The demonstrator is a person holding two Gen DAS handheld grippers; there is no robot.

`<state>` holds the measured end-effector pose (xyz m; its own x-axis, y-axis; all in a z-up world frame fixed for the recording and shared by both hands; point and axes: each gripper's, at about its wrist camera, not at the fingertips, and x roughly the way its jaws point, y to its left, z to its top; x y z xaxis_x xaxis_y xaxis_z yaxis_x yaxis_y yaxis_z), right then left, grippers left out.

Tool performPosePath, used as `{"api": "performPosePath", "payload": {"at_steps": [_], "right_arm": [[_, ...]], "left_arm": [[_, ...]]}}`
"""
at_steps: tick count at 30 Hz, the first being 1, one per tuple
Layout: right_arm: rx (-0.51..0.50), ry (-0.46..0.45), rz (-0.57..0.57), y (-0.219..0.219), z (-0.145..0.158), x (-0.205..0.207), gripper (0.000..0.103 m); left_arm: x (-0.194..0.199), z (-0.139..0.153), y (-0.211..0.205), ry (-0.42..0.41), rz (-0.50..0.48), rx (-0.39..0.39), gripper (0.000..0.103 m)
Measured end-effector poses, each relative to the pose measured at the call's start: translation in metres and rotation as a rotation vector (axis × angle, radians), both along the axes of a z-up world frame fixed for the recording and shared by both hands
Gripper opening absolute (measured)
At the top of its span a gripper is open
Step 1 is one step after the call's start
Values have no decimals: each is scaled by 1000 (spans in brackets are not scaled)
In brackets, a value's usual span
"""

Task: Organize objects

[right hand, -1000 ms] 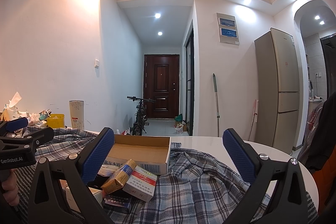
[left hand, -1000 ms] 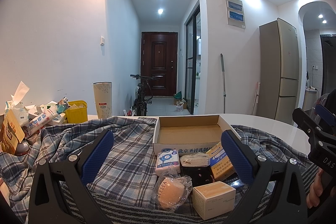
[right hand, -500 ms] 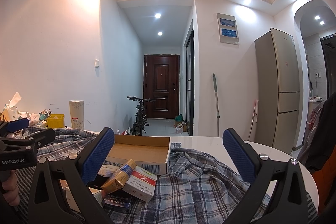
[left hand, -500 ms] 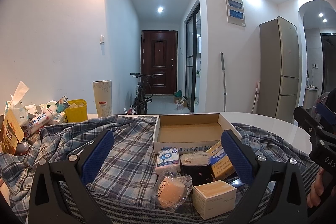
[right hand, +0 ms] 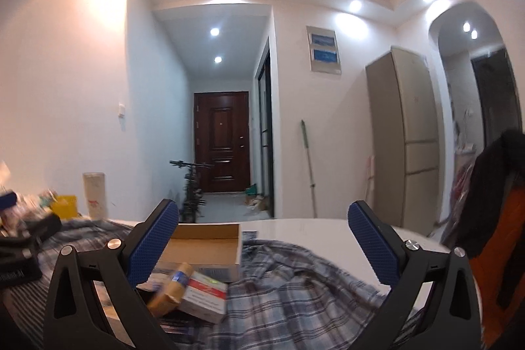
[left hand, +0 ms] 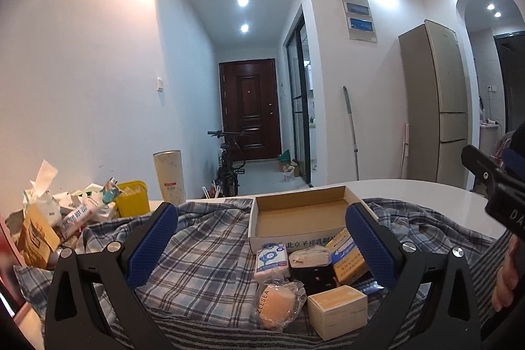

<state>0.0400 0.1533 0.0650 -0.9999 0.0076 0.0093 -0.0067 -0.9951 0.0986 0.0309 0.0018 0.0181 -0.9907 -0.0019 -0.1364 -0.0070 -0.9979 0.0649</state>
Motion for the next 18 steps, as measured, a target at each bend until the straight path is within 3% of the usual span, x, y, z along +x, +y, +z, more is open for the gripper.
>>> {"api": "performPosePath", "payload": {"at_steps": [3, 5, 11, 18], "right_arm": [[-42, -9, 57, 7, 10, 10, 103], [-22, -31, 57, 9, 16, 15, 103], [10, -84, 79, 17, 19, 24, 103], [62, -131, 59, 9, 10, 24, 103]], "left_arm": [[14, 11, -5, 22, 83, 5, 103], [23, 15, -12, 18, 70, 23, 103], [19, 7, -25, -147, 2, 84, 103], [25, -8, -14, -165, 36, 48, 103]]}}
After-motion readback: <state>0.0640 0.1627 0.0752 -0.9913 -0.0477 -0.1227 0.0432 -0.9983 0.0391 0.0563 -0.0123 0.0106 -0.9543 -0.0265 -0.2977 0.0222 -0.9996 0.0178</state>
